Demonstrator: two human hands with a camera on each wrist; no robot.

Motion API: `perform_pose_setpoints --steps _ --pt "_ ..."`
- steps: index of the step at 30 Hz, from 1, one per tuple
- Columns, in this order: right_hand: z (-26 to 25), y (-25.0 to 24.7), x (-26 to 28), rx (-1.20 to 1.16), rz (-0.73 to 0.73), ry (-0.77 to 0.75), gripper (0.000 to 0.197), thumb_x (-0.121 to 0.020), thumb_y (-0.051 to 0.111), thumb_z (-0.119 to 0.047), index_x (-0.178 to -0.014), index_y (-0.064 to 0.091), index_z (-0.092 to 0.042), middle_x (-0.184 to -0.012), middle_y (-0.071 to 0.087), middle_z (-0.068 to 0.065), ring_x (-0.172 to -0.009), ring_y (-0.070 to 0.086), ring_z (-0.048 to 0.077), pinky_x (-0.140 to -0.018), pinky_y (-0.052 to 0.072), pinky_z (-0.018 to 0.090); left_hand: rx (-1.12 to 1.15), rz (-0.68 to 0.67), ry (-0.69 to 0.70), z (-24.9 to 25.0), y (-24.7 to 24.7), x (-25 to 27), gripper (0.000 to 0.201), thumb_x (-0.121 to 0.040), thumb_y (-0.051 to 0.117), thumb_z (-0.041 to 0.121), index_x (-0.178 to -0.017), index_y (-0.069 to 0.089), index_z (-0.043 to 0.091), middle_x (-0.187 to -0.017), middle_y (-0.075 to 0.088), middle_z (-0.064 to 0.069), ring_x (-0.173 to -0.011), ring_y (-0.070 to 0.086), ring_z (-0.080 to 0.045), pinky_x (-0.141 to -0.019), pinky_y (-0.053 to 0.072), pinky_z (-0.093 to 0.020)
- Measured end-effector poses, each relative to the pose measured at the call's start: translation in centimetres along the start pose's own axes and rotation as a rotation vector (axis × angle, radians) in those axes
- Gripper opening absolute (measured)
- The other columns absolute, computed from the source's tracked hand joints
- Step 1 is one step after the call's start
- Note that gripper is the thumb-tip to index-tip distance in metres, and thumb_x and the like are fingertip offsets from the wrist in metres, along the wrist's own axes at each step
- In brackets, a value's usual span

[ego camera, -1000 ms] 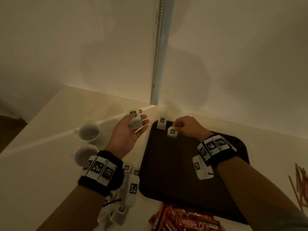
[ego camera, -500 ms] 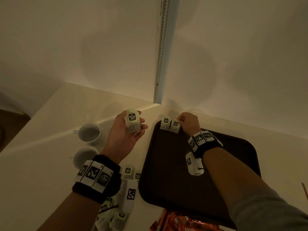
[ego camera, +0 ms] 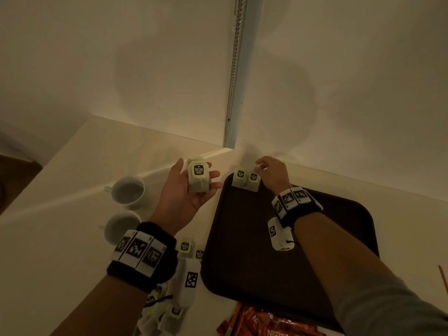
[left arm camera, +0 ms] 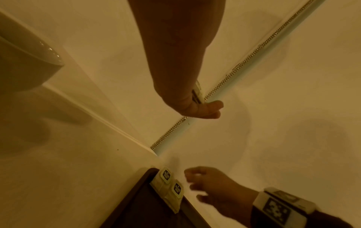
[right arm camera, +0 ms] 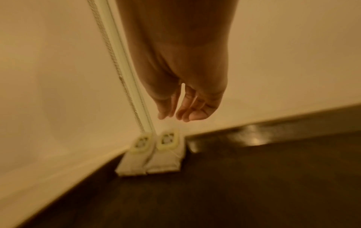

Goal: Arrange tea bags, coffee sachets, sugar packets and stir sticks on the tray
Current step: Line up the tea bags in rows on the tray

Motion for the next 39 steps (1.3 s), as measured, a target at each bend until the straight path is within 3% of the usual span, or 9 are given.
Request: perform_pose_setpoints --steps 3,6,11,13,17,20,26,31,39 --pt "-4.7 -2.3 2.1 -0.219 -0.029 -0.211 0.014 -0.089 0.063 -0.021 -0.101 0.067 -0.015 -0.099 0.066 0.001 -0.085 0.059 0.009 -0.068 0.039 0.003 0.011 -0.006 -0.011 0.2 0.6 0.2 0.062 -0.099 0.023 0.055 -0.108 0.063 0.008 -0.096 0.071 -0.013 -0.080 0.071 -0.025 -0.062 0.058 -0.025" --pt "-9.8 -4.6 5.4 -0.332 -0.146 -0.478 0.019 -0.082 0.071 -0.025 -0.100 0.067 -0.022 -0.097 0.066 -0.004 -0.083 0.056 0.000 -0.064 0.040 0.007 0.018 -0.022 -0.024 0.2 1.5 0.4 0.061 -0.099 0.025 0.055 -0.113 0.062 0.008 -0.102 0.071 -0.014 -0.087 0.071 -0.027 -0.066 0.058 -0.027" --pt "-12.7 -5.6 8.2 -0.159 -0.164 -0.743 0.040 -0.070 0.080 -0.029 -0.107 0.066 -0.019 -0.100 0.060 0.002 -0.088 0.053 0.005 -0.077 0.043 0.017 0.056 -0.123 -0.025 0.3 2.9 1.4 0.057 -0.099 0.026 0.052 -0.119 0.059 0.010 -0.113 0.067 -0.010 -0.097 0.069 -0.020 -0.075 0.058 -0.030" --pt "-13.0 -6.1 8.4 -0.121 -0.134 -0.755 0.038 -0.071 0.079 -0.026 -0.106 0.067 -0.017 -0.100 0.059 0.003 -0.085 0.053 0.009 -0.077 0.045 0.023 0.034 -0.170 -0.036 0.3 3.0 1.7 0.059 -0.099 0.025 0.053 -0.121 0.059 0.011 -0.115 0.067 -0.011 -0.100 0.068 -0.021 -0.080 0.058 -0.031" --pt "-13.3 -7.1 9.1 -0.087 -0.123 -0.730 0.028 -0.072 0.078 -0.017 -0.099 0.068 -0.016 -0.097 0.060 0.000 -0.081 0.053 0.004 -0.070 0.036 0.006 -0.051 -0.228 -0.041 0.4 3.1 2.3 0.060 -0.097 0.025 0.057 -0.119 0.062 0.015 -0.114 0.068 -0.008 -0.102 0.067 -0.024 -0.083 0.057 -0.034" --pt "-13.9 -8.1 9.7 -0.188 -0.145 -0.671 0.012 -0.079 0.073 -0.012 -0.090 0.068 -0.013 -0.086 0.065 -0.002 -0.076 0.058 0.005 -0.066 0.038 0.005 -0.098 -0.258 -0.006 0.4 3.4 2.7 0.052 -0.091 0.038 0.055 -0.123 0.059 0.018 -0.107 0.068 -0.005 -0.097 0.066 -0.020 -0.080 0.057 -0.030" --pt "-16.1 -11.3 10.1 -0.322 -0.154 -0.608 0.009 -0.080 0.074 -0.016 -0.087 0.069 -0.017 -0.077 0.069 0.005 -0.070 0.066 0.016 -0.072 0.054 0.027 -0.090 -0.215 0.163 -0.6 3.3 2.7 0.019 -0.072 0.067 0.019 -0.091 0.064 0.016 -0.081 0.065 0.003 -0.078 0.060 -0.012 -0.071 0.054 -0.023" --pt "-17.5 -12.9 10.5 -0.278 -0.121 -0.591 0.010 -0.075 0.078 -0.021 -0.083 0.073 -0.019 -0.065 0.066 -0.006 -0.056 0.057 0.000 -0.061 0.049 0.014 -0.021 -0.235 0.208 -0.8 4.0 2.7 0.018 -0.074 0.066 0.017 -0.091 0.063 0.015 -0.079 0.067 0.004 -0.072 0.061 -0.008 -0.065 0.053 -0.020" --pt "-18.1 -13.1 10.5 -0.179 -0.065 -0.601 0.007 -0.075 0.078 -0.022 -0.080 0.074 -0.020 -0.069 0.069 0.001 -0.060 0.058 0.001 -0.059 0.043 0.007 0.074 -0.264 0.194 -1.3 5.0 3.4 0.010 -0.075 0.061 0.020 -0.080 0.070 0.018 -0.075 0.069 0.005 -0.068 0.063 -0.008 -0.062 0.054 -0.021"
Point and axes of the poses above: each hand's wrist, its own x-axis away from the middle knuckle, its own y-axis out of the palm, z = x × y, the point moved 1 cm from there along -x, towards the middle knuckle
